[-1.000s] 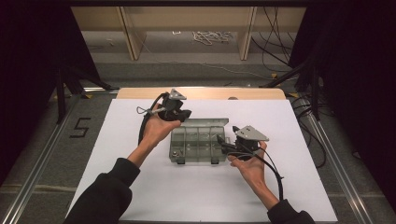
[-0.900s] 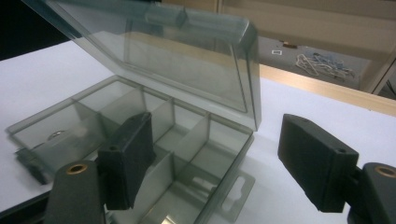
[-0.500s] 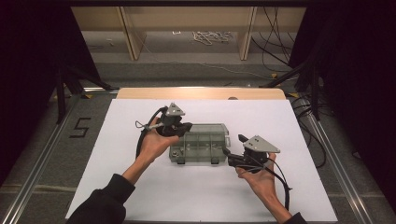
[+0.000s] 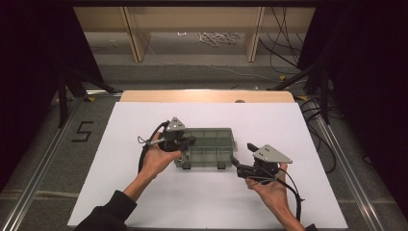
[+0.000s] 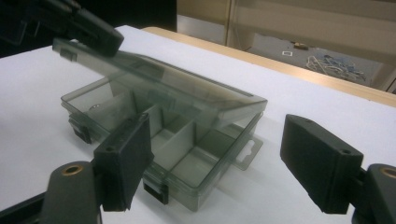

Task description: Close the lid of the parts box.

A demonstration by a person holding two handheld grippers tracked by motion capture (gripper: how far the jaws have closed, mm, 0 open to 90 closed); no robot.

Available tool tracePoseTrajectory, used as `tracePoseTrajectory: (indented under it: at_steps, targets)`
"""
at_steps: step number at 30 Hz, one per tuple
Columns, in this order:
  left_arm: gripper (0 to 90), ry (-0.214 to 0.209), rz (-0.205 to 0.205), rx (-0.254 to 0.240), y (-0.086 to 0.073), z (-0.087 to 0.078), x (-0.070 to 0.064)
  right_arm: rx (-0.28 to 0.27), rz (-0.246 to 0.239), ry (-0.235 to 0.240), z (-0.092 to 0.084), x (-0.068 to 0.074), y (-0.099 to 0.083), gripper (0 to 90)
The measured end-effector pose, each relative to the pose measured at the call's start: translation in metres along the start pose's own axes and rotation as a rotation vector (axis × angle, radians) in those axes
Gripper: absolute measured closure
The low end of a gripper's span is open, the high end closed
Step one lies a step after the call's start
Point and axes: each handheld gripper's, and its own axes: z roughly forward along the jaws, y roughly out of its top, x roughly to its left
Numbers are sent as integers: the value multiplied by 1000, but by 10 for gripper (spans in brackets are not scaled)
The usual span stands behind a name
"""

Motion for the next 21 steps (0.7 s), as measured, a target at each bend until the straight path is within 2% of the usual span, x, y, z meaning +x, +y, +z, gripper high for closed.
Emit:
tracePoseTrajectory:
  at_steps: [3,6,7,13,16,21]
  targets:
    - [895,-6,-5,9,-4,2,-1,-2,-1,7,-1,0,0,247]
    - [896,-1,10,27,-8,3,-4,11,-2,4,-4,0,0,244]
    - [896,0,19,30,-9,4,-5,-7,2,2,-3,1,-1,243]
    - [895,-8,12,49,-16,5,-5,1,2,9,-6,1,-1,242]
    - [895,-11,22,63,-21,6,-4,-22,9,17,-6,2,-2,240]
    - [895,-17,19,67,-25,7,-5,-1,3,14,-10,4,-2,237]
